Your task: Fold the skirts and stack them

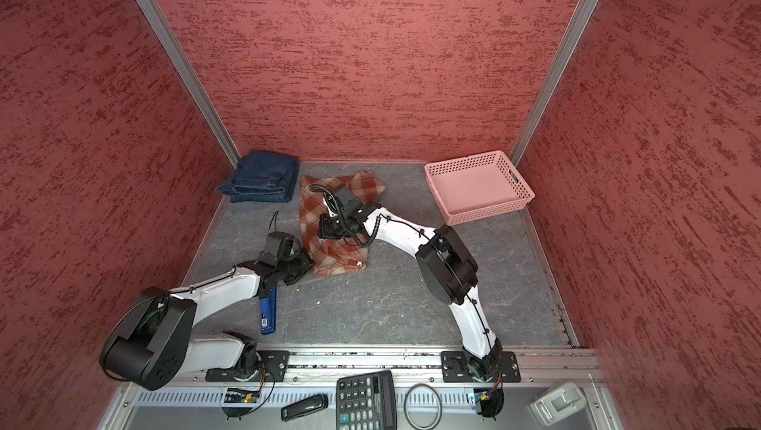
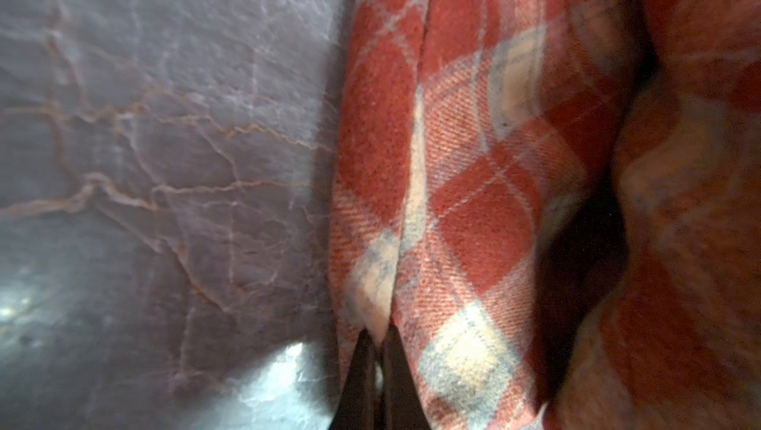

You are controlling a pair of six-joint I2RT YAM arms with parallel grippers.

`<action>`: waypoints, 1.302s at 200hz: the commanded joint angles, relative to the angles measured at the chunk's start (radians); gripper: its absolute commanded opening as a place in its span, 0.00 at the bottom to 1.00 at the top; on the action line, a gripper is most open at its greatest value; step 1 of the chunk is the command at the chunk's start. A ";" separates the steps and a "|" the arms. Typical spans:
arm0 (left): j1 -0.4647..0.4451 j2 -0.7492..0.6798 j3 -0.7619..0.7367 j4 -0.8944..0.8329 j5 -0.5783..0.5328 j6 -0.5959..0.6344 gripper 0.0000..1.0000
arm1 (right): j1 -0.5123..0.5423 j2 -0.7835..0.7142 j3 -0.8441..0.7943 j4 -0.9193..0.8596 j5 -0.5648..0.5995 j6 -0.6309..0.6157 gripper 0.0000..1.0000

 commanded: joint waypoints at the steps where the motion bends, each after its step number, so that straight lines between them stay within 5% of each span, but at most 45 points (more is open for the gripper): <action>1: 0.005 -0.015 -0.009 0.009 -0.010 -0.005 0.00 | 0.006 0.043 0.019 0.063 -0.045 0.044 0.00; 195: 0.006 -0.035 -0.005 -0.020 -0.023 0.005 0.00 | 0.048 0.199 0.152 0.055 0.004 0.103 0.00; 212: 0.008 -0.041 -0.005 -0.026 -0.026 0.007 0.00 | 0.038 0.193 0.177 0.033 0.016 0.085 0.15; 232: 0.008 -0.054 -0.008 -0.033 -0.030 0.008 0.00 | 0.014 0.189 0.211 0.015 0.030 0.071 0.44; 260: 0.008 -0.074 -0.015 -0.043 -0.032 0.006 0.00 | -0.037 0.181 0.252 -0.005 0.058 0.055 0.54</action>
